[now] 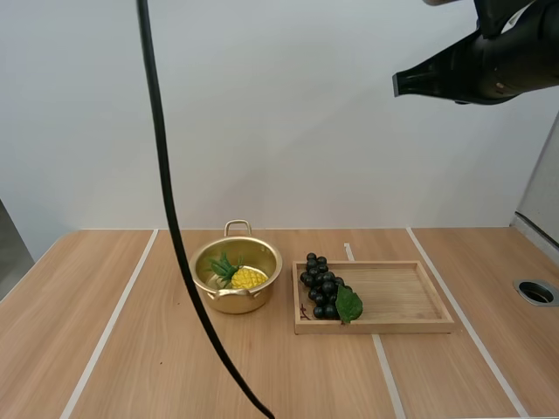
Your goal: Open the pot, put the pineapple inside, and close it
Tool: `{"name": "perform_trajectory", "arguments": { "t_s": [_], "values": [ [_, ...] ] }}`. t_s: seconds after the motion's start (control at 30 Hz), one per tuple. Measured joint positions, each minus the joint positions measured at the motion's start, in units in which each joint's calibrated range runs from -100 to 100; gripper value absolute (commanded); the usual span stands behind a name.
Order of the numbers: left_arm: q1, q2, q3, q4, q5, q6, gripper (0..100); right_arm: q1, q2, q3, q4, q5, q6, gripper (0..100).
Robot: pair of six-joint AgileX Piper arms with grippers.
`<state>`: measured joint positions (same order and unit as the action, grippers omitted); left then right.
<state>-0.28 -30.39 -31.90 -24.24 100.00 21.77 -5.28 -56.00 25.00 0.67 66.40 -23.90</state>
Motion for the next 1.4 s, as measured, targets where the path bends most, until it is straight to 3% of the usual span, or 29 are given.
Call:
{"name": "perform_trajectory", "arguments": {
  "t_s": [0.2,0.47,1.03,1.4],
  "values": [
    [0.00,5.6,3.3,-0.1,0.0,-0.3,0,0.0,0.0,5.2,-0.2,-2.7,1.0,0],
    [0.00,7.6,23.4,0.5,-0.3,-0.3,0,0.0,0.0,15.9,-0.7,-12.9,1.4,0],
    [0.00,8.2,61.2,-0.3,-33.8,5.3,0,0.0,0.0,30.9,-1.2,-29.4,1.4,0],
    [0.00,17.8,66.5,-1.3,-38.7,6.9,0,0.0,0.0,31.8,-1.4,-31.0,1.4,0]
  ]
}}
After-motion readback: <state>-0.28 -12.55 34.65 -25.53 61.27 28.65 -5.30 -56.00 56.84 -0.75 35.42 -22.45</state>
